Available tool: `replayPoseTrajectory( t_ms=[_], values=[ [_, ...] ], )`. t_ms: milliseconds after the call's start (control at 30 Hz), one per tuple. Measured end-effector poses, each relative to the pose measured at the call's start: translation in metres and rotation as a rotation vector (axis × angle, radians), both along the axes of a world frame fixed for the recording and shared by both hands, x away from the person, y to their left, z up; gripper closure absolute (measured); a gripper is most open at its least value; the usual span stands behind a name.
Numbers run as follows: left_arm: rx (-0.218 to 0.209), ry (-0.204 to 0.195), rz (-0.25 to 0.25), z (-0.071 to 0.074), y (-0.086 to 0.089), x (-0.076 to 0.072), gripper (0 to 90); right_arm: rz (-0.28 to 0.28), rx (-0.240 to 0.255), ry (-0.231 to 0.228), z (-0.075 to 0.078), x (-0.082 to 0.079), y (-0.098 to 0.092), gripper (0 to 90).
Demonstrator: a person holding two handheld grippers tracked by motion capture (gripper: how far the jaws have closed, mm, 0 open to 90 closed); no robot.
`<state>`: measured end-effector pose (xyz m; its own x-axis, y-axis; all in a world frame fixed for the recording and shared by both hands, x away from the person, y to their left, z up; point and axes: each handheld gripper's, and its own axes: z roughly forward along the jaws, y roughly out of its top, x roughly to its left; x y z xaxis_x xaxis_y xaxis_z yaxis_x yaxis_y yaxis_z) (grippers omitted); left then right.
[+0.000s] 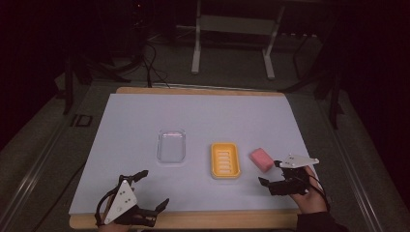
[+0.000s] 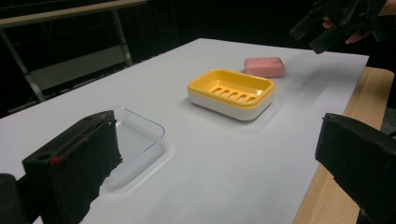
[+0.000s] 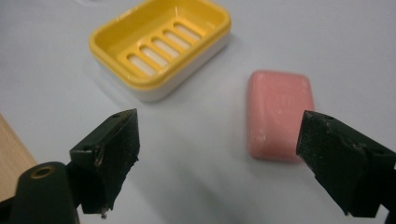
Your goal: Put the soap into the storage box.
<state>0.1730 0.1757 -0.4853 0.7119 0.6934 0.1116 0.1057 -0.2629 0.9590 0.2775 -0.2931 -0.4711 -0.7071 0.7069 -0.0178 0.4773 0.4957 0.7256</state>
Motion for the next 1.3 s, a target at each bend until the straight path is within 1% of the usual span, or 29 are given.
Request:
replayPoseTrajectory(
  t_ms=[133, 200, 233, 300, 400, 500, 533, 600, 733, 767, 833, 900, 967, 1300],
  values=[
    [0.002, -0.003, 0.002, 0.0, 0.0, -0.001, 0.4, 0.007, -0.029, 0.061, -0.001, 0.004, 0.001, 13.5],
    [0.003, -0.008, 0.005, 0.0, 0.0, -0.001, 0.3, 0.008, -0.039, 0.107, -0.003, 0.006, 0.001, 13.5],
    [0.001, -0.009, 0.005, 0.0, 0.0, -0.001, 0.3, 0.009, -0.052, 0.122, -0.005, 0.007, 0.001, 13.6],
    [-0.001, -0.01, 0.007, 0.0, 0.0, -0.001, 0.3, -0.003, -0.082, 0.169, -0.008, 0.008, 0.001, 13.9],
    [0.0, -0.009, 0.006, 0.0, 0.0, -0.001, 0.3, -0.018, -0.099, 0.218, -0.009, 0.01, 0.0, 14.1],
    [0.007, -0.012, 0.009, 0.0, -0.001, -0.001, 0.4, -0.026, -0.111, 0.256, -0.006, 0.012, -0.003, 14.5],
    [0.007, -0.012, 0.01, 0.001, -0.001, -0.002, 0.3, -0.025, -0.118, 0.262, -0.005, 0.013, -0.004, 14.5],
    [0.002, -0.011, 0.014, 0.001, 0.0, -0.001, 0.3, -0.03, -0.138, 0.282, -0.004, 0.015, -0.005, 14.5],
    [0.002, -0.01, 0.017, 0.001, 0.0, -0.001, 0.3, -0.026, -0.199, 0.346, -0.003, 0.018, -0.006, 14.7],
    [0.004, -0.011, 0.017, 0.001, 0.0, -0.001, 0.3, -0.03, -0.212, 0.355, -0.003, 0.018, -0.006, 15.0],
    [0.004, -0.01, 0.016, 0.0, 0.0, -0.001, 0.3, -0.04, -0.228, 0.392, -0.003, 0.019, -0.006, 17.7],
    [0.005, -0.009, 0.017, 0.0, 0.0, -0.001, 0.4, -0.043, -0.239, 0.426, -0.003, 0.02, -0.005, 18.1],
    [0.005, -0.009, 0.017, 0.0, 0.0, -0.001, 0.3, -0.041, -0.254, 0.438, -0.003, 0.022, -0.006, 18.1],
    [0.008, -0.006, 0.018, 0.0, -0.001, -0.001, 0.3, -0.078, -0.345, 0.577, -0.007, 0.031, -0.012, 17.7]
  ],
)
